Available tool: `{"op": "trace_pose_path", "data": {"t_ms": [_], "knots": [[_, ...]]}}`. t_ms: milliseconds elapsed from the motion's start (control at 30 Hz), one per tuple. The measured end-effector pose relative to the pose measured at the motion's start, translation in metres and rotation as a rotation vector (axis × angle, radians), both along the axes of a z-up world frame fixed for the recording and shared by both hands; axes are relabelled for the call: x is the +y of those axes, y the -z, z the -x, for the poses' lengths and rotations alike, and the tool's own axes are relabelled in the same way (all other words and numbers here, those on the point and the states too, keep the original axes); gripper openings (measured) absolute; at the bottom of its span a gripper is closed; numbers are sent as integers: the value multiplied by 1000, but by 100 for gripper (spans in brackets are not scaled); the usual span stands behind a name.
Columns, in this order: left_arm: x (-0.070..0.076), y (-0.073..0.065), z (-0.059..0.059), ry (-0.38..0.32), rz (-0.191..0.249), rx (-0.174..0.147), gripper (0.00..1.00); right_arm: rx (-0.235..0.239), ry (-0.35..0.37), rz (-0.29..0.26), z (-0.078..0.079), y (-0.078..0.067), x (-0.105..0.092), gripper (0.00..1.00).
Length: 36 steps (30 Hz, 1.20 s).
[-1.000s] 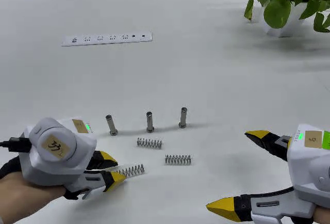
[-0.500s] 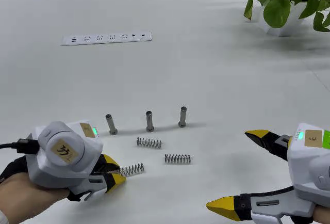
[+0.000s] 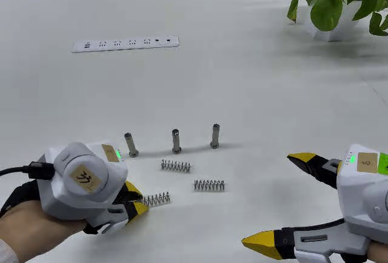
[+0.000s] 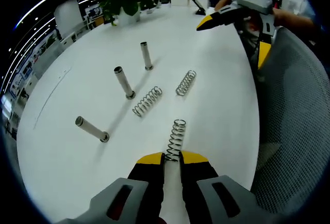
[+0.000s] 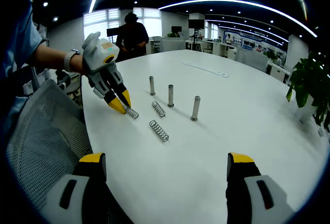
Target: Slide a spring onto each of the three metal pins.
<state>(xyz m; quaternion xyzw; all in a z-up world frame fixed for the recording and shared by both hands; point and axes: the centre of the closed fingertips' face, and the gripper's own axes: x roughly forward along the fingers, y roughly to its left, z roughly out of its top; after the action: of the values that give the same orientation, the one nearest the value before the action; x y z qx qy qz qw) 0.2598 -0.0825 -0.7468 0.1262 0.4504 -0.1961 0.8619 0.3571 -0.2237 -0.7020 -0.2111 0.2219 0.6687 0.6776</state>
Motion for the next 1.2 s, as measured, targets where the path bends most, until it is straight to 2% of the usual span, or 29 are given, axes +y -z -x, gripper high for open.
{"op": "trace_pose_path", "data": {"t_ms": [200, 300, 433, 533, 600, 767, 933, 1000, 1033, 1200], "knots": [[3, 2, -1, -12, 14, -6, 10, -2, -3, -1, 1, -1, 1, 99], [4, 2, -2, -44, 48, -13, 10, -3, -11, 1, 2, -1, 2, 99], [3, 0, -1, -58, 65, -29, 10, 1, -28, 4, 6, 0, 4, 98], [2, -4, -2, -81, 96, -47, 10, 4, -41, 5, 8, -1, 6, 98], [2, -8, -3, -87, 102, -64, 10, 5, -51, 5, 10, -1, 8, 97], [-2, -22, -7, -97, 149, -122, 10, 17, -82, -5, 15, -7, 15, 96], [-10, -37, -12, -71, 200, -187, 10, 31, -117, -14, 18, -15, 24, 92], [-13, -41, -13, -62, 207, -205, 10, 35, -132, -20, 19, -18, 28, 91], [-16, -44, -13, -41, 211, -220, 10, 41, -146, -21, 21, -20, 30, 89], [-22, -50, -13, -31, 240, -242, 10, 79, -206, -29, 30, -28, 38, 74]]}}
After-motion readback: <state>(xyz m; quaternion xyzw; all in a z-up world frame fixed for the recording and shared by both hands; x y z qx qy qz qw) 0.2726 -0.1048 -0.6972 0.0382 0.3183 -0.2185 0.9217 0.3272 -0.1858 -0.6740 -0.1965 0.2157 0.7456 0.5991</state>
